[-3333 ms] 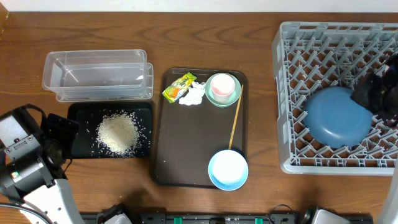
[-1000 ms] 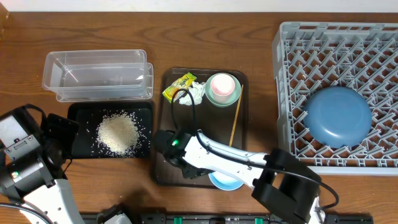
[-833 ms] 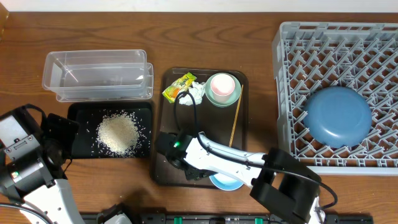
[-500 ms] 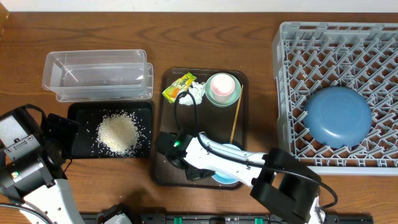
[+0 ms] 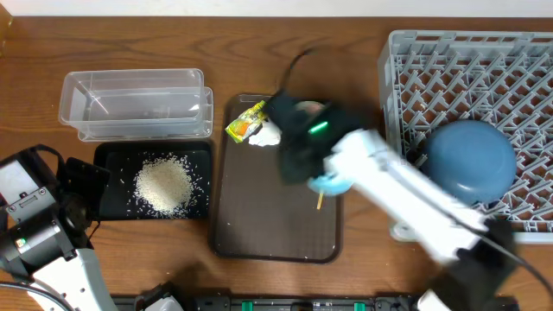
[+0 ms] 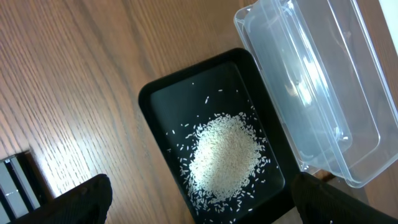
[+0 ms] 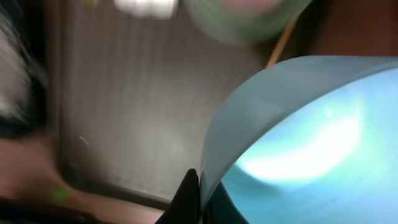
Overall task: Sort waste into correct bins and load items into the dishwasher rack
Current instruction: 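Lift the light-blue bowl with the right gripper toward the dish rack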
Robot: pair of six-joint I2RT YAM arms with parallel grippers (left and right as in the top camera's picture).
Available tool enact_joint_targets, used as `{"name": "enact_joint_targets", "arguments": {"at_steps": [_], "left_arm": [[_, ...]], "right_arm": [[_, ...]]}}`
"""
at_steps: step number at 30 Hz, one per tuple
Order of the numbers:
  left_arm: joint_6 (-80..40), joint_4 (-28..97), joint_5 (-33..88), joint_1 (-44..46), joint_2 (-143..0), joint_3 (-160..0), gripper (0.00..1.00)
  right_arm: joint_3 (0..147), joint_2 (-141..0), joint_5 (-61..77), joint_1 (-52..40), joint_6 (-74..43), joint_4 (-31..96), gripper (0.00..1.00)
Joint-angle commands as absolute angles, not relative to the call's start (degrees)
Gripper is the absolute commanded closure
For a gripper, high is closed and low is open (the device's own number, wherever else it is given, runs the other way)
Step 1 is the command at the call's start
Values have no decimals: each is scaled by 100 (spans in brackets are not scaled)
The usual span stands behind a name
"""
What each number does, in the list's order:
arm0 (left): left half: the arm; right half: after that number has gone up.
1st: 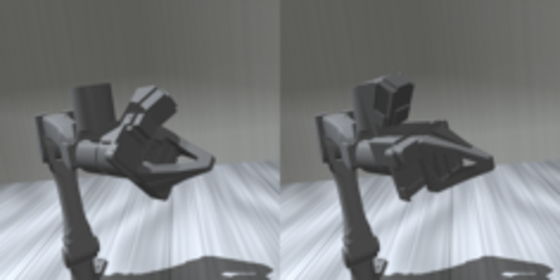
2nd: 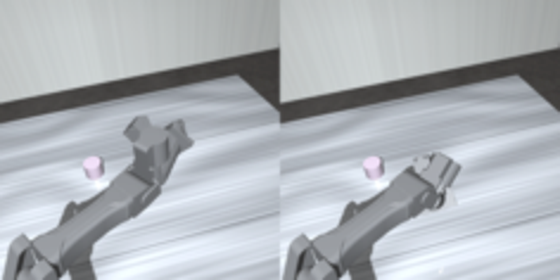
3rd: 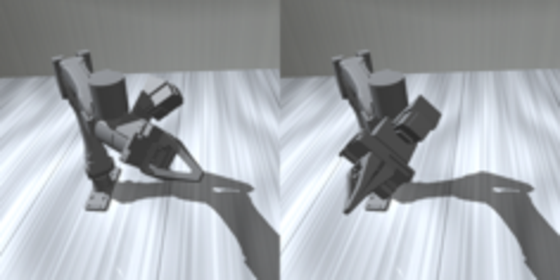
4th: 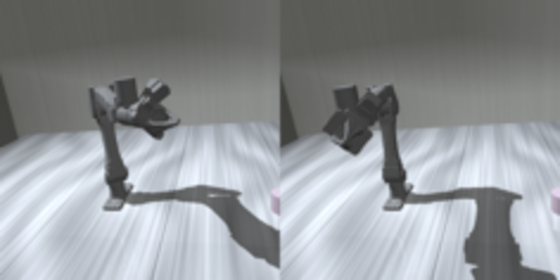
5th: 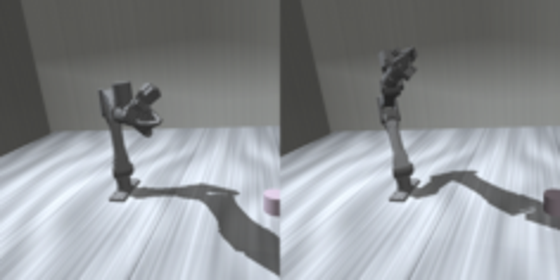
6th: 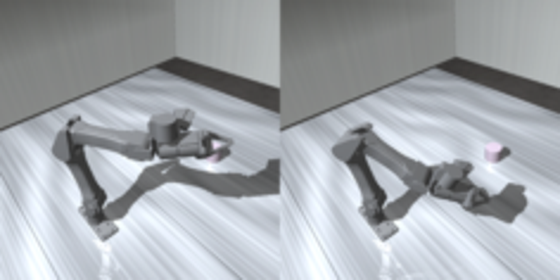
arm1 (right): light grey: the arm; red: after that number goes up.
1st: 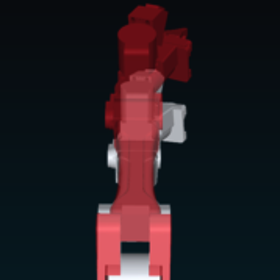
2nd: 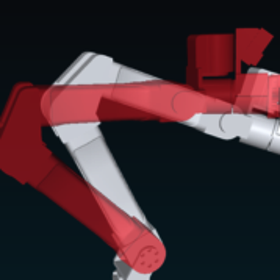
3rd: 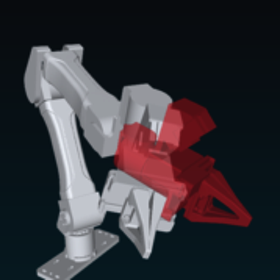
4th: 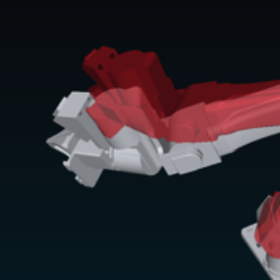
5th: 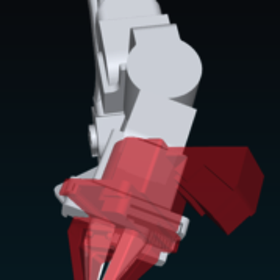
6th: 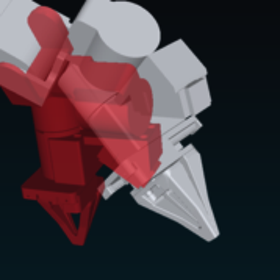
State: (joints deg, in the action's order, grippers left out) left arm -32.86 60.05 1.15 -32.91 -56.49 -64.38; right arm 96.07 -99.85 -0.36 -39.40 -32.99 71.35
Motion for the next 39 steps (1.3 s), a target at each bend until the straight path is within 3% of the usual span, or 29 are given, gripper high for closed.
{"name": "enact_joint_targets", "arguments": {"at_steps": [1,10,17,31,39], "left_arm": [[-3312,6020,86,-3319,-5649,-6560,5],[-3312,6020,86,-3319,-5649,-6560,5],[-3312,6020,86,-3321,-5649,-6560,5],[-3312,6020,86,-3321,-5649,-6560,5],[-3312,6020,86,-3321,-5649,-6560,5]], "right_arm": [[9837,-9365,921,-2637,-2078,6884,99],[9745,-9238,4652,1170,-292,5673,99],[9725,-9856,5448,2888,-163,5201,99],[9725,-11515,8654,4652,296,4825,99],[9594,-11546,8335,5277,757,5662,99]]}}
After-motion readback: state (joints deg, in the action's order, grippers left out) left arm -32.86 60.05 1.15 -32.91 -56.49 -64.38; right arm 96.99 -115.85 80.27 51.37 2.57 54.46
